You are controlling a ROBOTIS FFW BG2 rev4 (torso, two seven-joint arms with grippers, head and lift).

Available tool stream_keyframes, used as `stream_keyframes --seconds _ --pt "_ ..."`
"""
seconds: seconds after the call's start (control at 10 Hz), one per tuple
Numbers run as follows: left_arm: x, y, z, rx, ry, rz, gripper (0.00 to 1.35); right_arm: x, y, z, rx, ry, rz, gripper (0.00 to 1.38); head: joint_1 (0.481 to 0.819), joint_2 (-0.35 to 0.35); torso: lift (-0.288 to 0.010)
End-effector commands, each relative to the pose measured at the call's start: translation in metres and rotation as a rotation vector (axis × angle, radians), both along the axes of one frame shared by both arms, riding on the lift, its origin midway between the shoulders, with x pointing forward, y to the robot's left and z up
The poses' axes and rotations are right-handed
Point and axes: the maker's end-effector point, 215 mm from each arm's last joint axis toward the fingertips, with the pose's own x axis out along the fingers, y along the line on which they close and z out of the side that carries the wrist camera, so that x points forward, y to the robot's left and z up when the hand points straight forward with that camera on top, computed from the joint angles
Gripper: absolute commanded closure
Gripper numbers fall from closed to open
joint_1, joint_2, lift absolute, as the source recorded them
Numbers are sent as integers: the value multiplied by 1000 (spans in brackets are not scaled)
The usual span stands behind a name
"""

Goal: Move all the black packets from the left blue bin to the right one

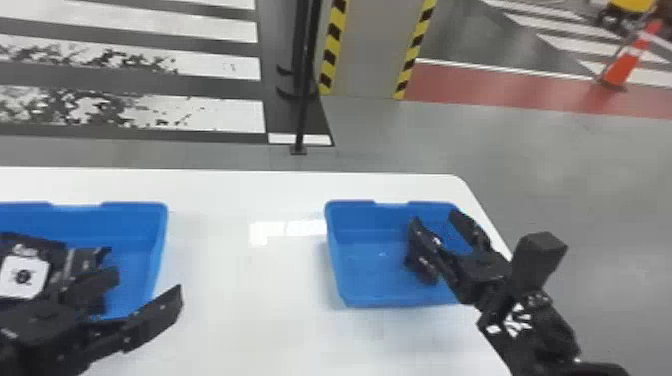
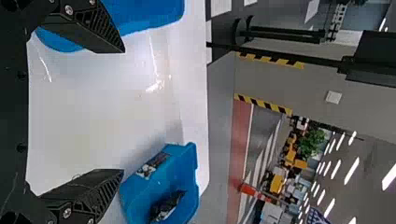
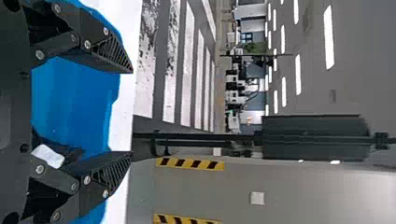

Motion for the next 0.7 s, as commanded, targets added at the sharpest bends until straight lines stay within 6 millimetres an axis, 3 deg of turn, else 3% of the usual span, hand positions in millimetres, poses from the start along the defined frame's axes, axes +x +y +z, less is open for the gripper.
stream_keyframes --seconds 0.0,0.1,0.4,0.6 --pt "10 44 -12 60 27 87 125 -29 38 40 -58 -117 45 116 695 -193 -140" --pt "20 67 -16 92 29 132 125 -45 53 42 -36 -123 56 117 695 -131 -140" --pt "55 120 -32 147 47 248 125 -81 74 43 25 -102 72 121 695 -5 -140" --pt "68 138 -45 173 74 282 125 -90 88 42 70 -90 92 125 695 61 -140"
